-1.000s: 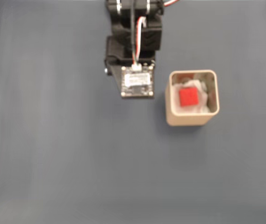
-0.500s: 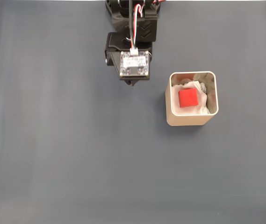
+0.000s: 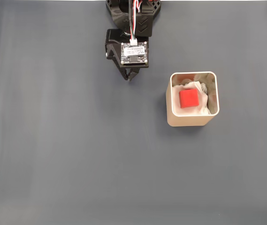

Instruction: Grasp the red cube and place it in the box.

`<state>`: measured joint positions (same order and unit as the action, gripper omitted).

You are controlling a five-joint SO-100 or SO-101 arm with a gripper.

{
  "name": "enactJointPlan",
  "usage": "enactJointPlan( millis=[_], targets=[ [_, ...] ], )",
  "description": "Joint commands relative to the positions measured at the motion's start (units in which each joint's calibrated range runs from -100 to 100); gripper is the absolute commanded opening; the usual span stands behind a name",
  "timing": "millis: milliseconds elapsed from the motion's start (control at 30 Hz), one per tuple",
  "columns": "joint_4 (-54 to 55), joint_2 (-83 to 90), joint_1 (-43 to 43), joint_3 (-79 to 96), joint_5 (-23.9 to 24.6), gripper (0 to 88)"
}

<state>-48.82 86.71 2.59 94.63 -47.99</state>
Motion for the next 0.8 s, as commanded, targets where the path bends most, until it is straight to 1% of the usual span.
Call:
enactJointPlan(
  millis=[0,133,333,600,767],
  targets=[
    [0.0,3.8,-1.6,1.9,0.1,0.2],
    [-2.8,8.2,-3.0,5.0,0.3,0.2],
    [-12.4,13.2,-3.7,5.2,0.9,2.1],
    [-22.9,13.3,-3.4,5.2,0.1,1.2],
    [-27.0,13.3,-4.0,5.2,-0.7,0.3]
  ],
)
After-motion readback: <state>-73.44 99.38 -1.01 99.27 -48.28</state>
